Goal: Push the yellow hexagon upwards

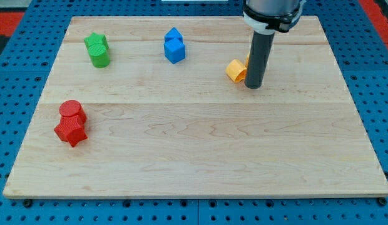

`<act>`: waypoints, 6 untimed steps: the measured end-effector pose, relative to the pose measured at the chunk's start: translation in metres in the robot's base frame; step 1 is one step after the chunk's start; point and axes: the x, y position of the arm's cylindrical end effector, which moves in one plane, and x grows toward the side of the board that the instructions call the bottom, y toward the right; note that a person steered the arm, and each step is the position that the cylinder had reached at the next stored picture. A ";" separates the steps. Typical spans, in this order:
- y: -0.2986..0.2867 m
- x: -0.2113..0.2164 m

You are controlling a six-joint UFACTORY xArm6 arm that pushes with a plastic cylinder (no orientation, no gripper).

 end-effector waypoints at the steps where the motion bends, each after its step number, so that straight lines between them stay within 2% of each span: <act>1: 0.008 0.000; 2: 0.008 -0.010; 4: 0.007 -0.074; 6: 0.078 -0.090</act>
